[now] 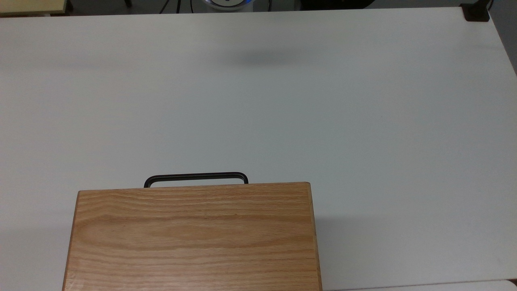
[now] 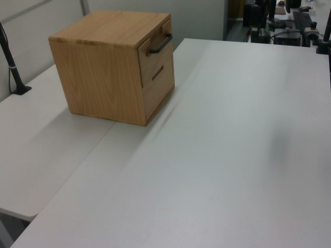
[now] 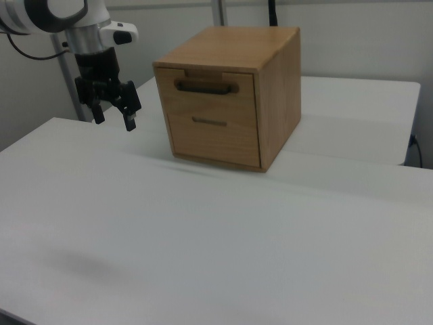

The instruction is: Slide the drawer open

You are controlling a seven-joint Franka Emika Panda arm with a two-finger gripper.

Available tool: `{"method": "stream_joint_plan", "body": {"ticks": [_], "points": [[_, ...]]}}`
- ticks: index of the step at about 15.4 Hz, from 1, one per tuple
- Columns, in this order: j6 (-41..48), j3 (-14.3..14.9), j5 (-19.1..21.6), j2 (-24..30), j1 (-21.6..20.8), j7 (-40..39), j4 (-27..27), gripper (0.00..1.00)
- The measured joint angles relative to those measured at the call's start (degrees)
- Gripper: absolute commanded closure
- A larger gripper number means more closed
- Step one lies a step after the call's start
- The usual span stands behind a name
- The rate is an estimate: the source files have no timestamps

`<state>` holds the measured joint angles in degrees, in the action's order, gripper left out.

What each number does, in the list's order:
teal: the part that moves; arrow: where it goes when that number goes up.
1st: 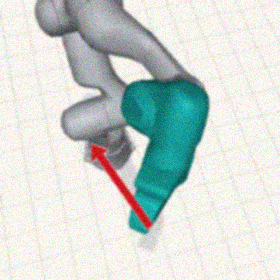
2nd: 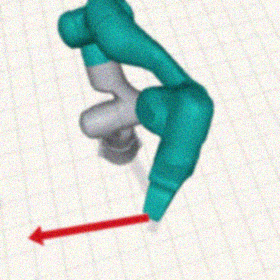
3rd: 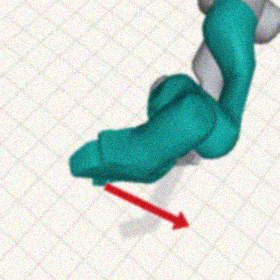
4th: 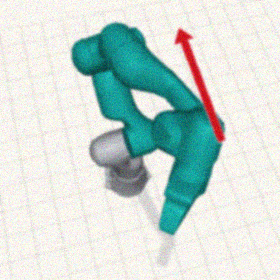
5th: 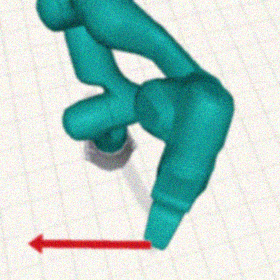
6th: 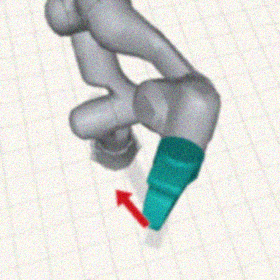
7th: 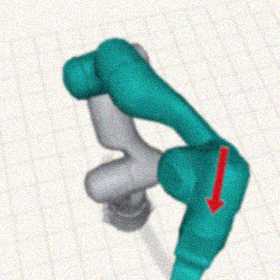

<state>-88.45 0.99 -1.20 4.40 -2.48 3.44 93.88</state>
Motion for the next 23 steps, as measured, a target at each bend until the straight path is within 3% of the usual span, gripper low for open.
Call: {"method": "stream_joint_plan", "body": {"ticks": [8,13,17,23], "points": [[2.3,0.0,0.0,-1.8,-0.1,1.8,-2.3,0.0],[2.3,0.3,0.0,-4.1,0.0,9.3,-2.5,0.0],[-2.2,0.4,0.0,-7.2,0.0,24.8,-4.2,0.0],[-19.6,0.3,0.8,-11.2,-0.1,52.6,-5.2,0.0]]}}
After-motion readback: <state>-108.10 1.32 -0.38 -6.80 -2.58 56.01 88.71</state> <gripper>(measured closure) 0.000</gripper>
